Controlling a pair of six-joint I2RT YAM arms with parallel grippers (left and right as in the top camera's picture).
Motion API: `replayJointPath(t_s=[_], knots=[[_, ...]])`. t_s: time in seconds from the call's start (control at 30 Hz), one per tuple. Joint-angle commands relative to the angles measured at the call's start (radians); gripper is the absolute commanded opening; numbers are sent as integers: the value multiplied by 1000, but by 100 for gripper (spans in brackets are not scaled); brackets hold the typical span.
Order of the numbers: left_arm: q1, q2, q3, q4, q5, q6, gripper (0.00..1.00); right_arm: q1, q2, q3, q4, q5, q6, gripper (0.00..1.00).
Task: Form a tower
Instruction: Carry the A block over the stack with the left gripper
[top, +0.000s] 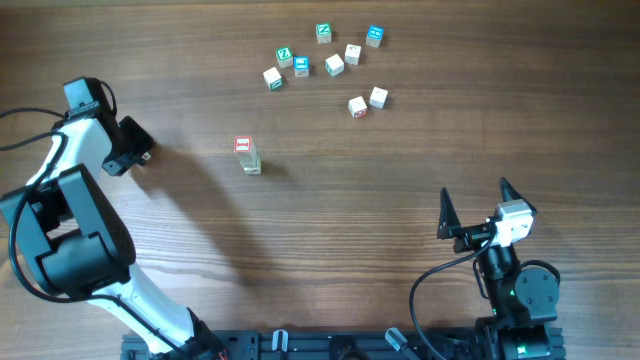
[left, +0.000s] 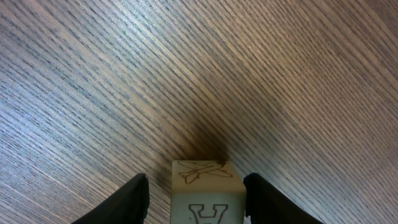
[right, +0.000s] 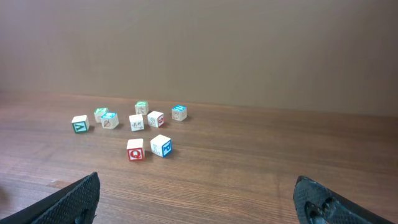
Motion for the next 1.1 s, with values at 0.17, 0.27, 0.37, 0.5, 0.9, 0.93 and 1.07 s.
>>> replayJointPath(t_s=[0.17, 0.27, 0.37, 0.5, 0.9, 0.93, 1.07], knots=[[-2, -49, 8, -13, 16, -21, 37, -3, -5, -1, 5, -16, -13, 100], [-2, -49, 8, -15, 16, -21, 37, -3, -5, -1, 5, -16, -13, 100], [-2, -49, 8, -16, 16, -21, 36, -3, -5, -1, 6, -16, -14, 100], [0, -59, 8, -27, 15, -21, 12, -3, -5, -1, 5, -16, -14, 100], [0, -453, 154, -190, 159, -16, 4, -3, -5, -1, 6, -16, -13, 100], [-3, -466, 198, -238, 164, -16, 4, -3, -5, -1, 5, -16, -13, 100], [-61, -475, 463, -511, 166, 35, 11, -3, -5, -1, 6, -16, -13, 100]])
